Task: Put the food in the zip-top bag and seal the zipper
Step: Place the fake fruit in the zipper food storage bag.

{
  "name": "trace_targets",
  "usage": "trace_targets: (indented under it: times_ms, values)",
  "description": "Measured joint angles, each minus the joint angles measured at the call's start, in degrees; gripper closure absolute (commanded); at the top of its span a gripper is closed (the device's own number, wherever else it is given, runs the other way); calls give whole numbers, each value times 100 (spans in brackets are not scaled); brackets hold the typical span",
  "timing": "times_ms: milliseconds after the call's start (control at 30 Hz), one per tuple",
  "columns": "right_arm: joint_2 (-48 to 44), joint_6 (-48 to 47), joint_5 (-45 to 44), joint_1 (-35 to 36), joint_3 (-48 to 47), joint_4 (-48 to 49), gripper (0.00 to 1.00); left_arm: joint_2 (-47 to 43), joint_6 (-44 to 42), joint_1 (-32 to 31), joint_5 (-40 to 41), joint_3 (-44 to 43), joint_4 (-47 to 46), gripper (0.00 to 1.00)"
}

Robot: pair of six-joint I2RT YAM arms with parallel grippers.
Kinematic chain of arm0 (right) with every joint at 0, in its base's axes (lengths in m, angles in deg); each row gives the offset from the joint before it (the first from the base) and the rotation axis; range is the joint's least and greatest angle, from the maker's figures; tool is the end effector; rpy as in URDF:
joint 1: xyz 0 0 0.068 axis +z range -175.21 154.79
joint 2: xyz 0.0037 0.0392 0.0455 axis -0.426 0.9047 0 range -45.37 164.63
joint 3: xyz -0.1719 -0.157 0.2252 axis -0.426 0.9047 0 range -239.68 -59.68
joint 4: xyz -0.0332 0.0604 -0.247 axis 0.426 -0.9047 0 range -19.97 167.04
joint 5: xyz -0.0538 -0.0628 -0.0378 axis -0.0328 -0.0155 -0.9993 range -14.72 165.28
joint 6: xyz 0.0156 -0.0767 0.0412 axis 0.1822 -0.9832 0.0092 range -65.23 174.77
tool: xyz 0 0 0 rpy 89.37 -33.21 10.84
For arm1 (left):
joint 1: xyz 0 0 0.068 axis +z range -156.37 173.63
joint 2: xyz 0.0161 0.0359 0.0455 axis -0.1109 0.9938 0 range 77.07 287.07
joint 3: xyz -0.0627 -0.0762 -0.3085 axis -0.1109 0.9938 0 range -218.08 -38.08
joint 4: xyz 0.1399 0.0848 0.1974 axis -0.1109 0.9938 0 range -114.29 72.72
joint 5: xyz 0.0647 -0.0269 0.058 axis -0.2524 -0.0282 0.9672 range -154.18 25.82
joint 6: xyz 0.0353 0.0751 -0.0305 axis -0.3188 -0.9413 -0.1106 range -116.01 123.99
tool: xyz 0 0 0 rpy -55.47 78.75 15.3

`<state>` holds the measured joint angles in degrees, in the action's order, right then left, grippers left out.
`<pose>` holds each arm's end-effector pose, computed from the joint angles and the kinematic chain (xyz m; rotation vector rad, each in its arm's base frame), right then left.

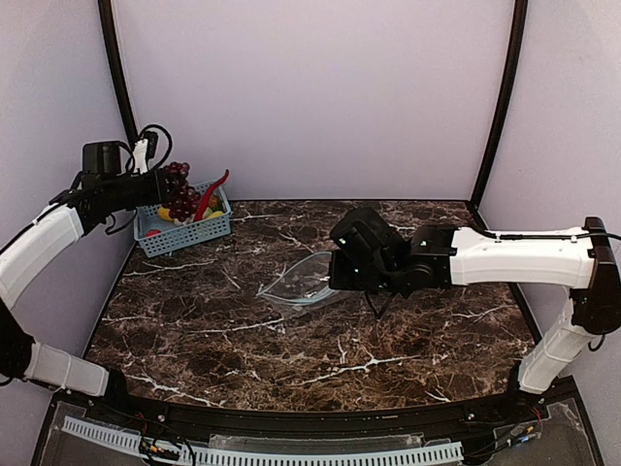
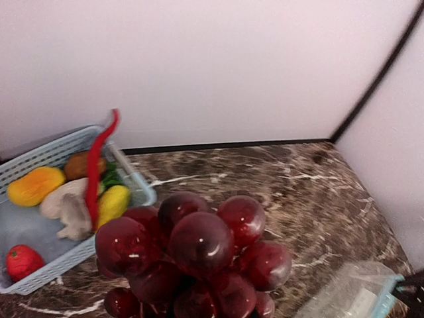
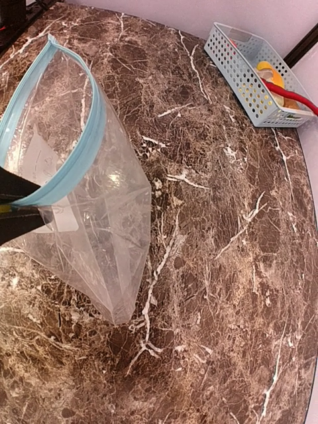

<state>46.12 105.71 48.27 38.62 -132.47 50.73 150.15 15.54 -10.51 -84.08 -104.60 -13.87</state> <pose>0.1980 0.3220 0.3080 -0.0310 2.3025 0.5030 0.3114 -0.0494 0.4054 0.1213 1.8764 -0.5125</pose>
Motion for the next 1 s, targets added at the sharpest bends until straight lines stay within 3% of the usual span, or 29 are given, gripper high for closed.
trace_targets:
  times_ms: [167,367,733,1000]
  values:
    - [0,-153,48,-101,0,105,95,-1134,-20,-1377,-599,590,4,97]
    - [0,-378,133,-186,-4,197,95,-1593,310,-2271,-1255,933,42,98]
    - [0,-601,431,-203,-7,459,95,-1069,782,-4081,-1886,1064,7,99]
    - [0,-802,699,-203,-4,643,95,-273,774,-4400,-1775,999,-181,99]
